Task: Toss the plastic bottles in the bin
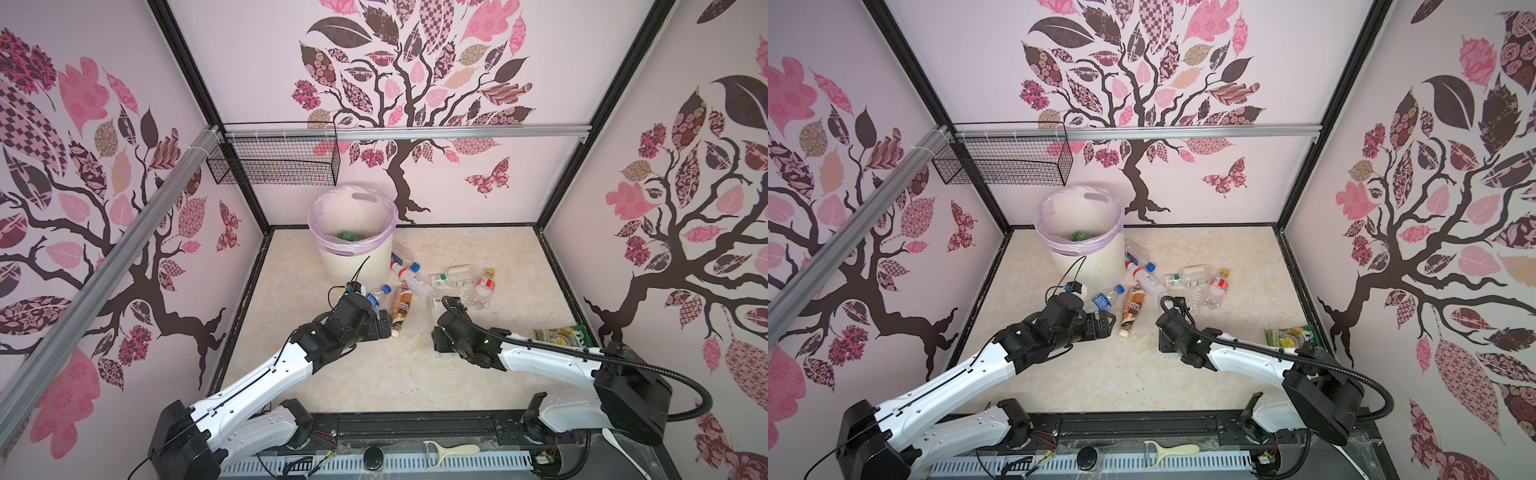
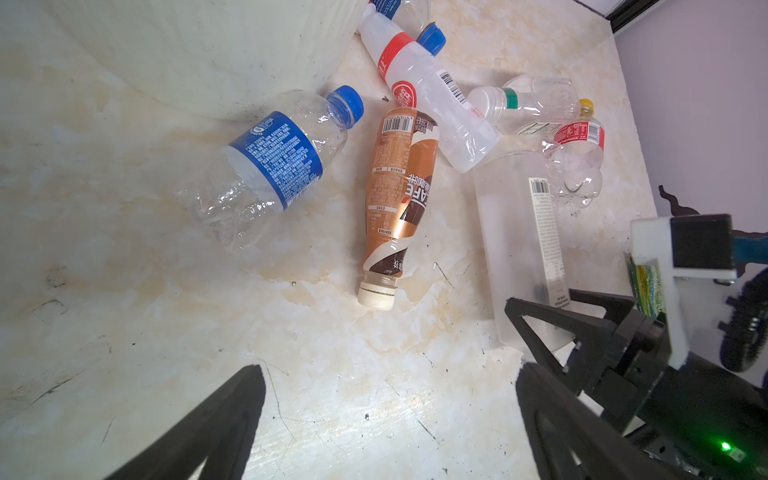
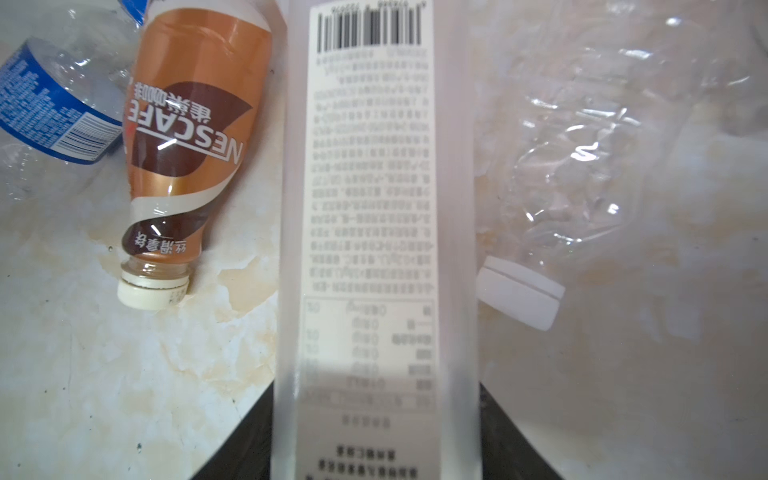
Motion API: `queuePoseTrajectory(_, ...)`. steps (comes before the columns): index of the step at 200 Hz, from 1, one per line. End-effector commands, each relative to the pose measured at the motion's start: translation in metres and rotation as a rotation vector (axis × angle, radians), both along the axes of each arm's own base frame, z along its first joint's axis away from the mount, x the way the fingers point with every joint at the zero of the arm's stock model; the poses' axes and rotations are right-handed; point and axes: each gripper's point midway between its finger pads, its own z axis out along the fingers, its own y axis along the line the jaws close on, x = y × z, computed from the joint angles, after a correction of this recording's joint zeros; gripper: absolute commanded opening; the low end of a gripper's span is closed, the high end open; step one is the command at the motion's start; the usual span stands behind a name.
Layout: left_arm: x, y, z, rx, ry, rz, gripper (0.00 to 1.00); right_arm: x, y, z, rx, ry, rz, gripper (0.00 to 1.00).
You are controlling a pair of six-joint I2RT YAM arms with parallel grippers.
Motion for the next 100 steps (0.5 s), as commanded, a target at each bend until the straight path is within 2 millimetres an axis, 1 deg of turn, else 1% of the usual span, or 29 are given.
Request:
queuePoseTrajectory(1, 0.008, 0.000, 0.029, -0.029, -0.071, 0.023, 0.98, 0.004, 0.005, 0.025, 0.006, -0.041, 0.022, 0.53)
queuePoseTrajectory(25, 0.014, 0.000, 0.045, -0.007, -0.120, 0.011, 0.98, 0.008, 0.010, 0.041, 0.017, -0.069, 0.043, 0.53)
queuePoseTrajectory(52, 0.028, -0.004, 0.073, 0.014, -0.157, -0.008, 0.98, 0.016, 0.019, 0.063, 0.036, -0.114, 0.065, 0.53)
queuePoseTrajectory(85, 0.053, -0.010, 0.103, -0.139, -0.163, -0.007, 0.98, 0.022, 0.038, 0.100, 0.114, -0.183, 0.126, 0.53)
queuePoseTrajectory(100, 0.062, -0.013, 0.117, -0.169, -0.190, -0.007, 0.98, 0.025, 0.045, 0.117, 0.153, -0.219, 0.142, 0.54)
